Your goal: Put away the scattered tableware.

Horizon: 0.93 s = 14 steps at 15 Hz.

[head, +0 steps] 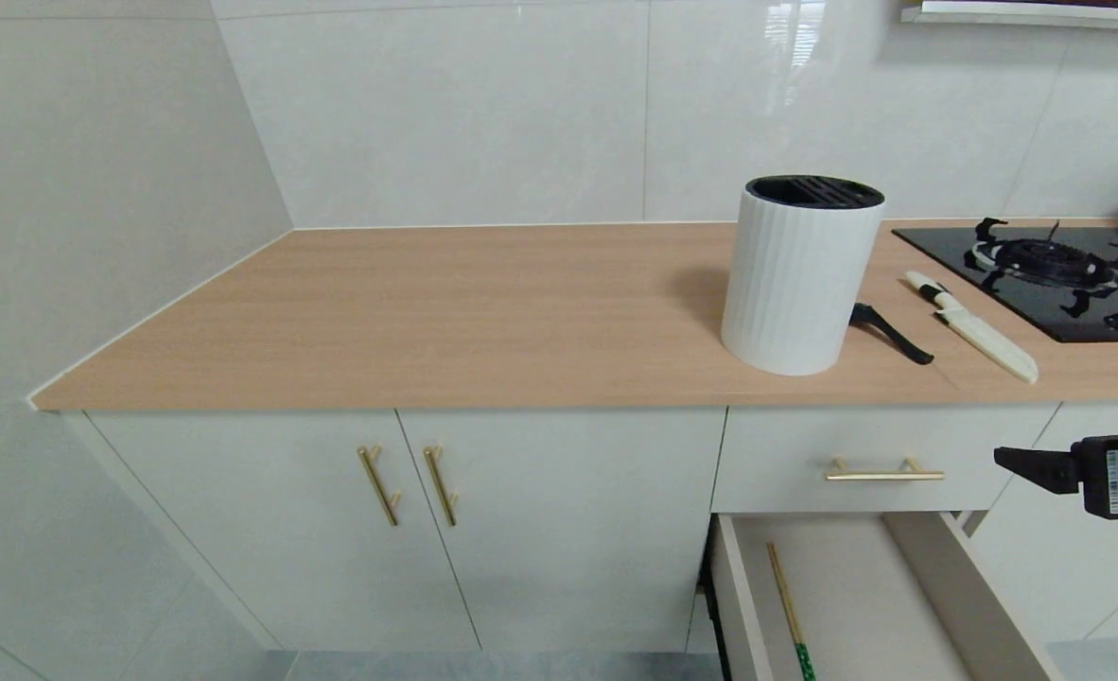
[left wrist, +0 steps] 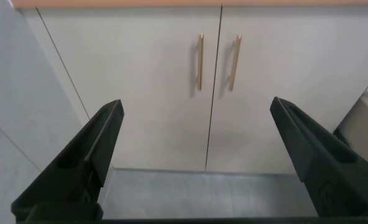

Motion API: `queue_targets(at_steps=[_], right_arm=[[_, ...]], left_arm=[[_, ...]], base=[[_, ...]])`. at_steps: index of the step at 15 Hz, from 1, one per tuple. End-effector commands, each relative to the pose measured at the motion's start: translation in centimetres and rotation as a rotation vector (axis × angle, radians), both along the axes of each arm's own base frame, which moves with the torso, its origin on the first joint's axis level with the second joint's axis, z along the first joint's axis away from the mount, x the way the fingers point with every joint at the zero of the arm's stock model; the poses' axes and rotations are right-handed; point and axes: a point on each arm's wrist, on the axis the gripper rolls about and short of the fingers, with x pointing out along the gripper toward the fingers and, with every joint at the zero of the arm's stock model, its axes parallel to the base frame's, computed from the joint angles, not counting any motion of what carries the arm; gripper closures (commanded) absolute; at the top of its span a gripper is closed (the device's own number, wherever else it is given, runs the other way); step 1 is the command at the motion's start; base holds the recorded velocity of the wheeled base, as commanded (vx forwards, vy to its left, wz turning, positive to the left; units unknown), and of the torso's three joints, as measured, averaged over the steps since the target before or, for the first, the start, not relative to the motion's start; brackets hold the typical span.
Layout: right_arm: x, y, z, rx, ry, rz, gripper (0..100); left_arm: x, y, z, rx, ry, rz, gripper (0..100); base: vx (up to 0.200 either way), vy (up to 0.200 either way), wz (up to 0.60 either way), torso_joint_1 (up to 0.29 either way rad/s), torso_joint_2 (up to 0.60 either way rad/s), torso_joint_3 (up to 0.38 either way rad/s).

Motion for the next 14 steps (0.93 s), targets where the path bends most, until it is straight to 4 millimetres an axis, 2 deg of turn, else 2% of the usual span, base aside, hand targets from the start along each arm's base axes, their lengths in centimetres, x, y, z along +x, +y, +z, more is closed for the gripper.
queue_targets(at_steps=[1,2,5,7,8,9,10,11,14], right_arm=[[1.8,0.0,0.3,-0.001,-0.002,0.022,0],[2.6,0.0,0.7,0.003,-0.013,0.028,0],[8.7,-0.8,2.8,0.034,-0.066,0.051,0],[12.7,-1.5,3.0,0.025,-0.078,0.101,0],[14.4,-2.2,2.5,-0.014,-0.071,0.130,0],[15.3,-2.2,2.3,-0.016,-0.070,0.141,0],[17.9,-2.5,1.6,-0.014,-0.068,0.151,0],[19.5,-2.6,0.5,-0.015,-0.050,0.157,0],[21.6,-3.2,-2.4,0.004,0.005,0.177,0]], left_arm=[[0.0,0.0,0.0,0.000,0.001,0.001,0],[0.0,0.0,0.0,0.000,0.001,0.001,0],[0.0,0.0,0.0,0.000,0.001,0.001,0],[0.0,0.0,0.0,0.000,0.001,0.001,0],[0.0,0.0,0.0,0.000,0.001,0.001,0],[0.0,0.0,0.0,0.000,0.001,0.001,0],[0.0,0.0,0.0,0.000,0.001,0.001,0],[0.0,0.0,0.0,0.000,0.001,0.001,0],[0.0,0.0,0.0,0.000,0.001,0.001,0]], base=[[0.000,0.000,0.00,0.222,-0.50,-0.281],[0.000,0.000,0.00,0.154,-0.33,-0.173],[0.000,0.000,0.00,0.056,-0.11,-0.067],[0.000,0.000,0.00,0.000,0.00,0.000],[0.000,0.000,0.00,0.000,0.00,0.000],[0.000,0.000,0.00,0.000,0.00,0.000],[0.000,0.000,0.00,0.000,0.00,0.000],[0.000,0.000,0.00,0.000,0.00,0.000],[0.000,0.000,0.00,0.000,0.00,0.000]])
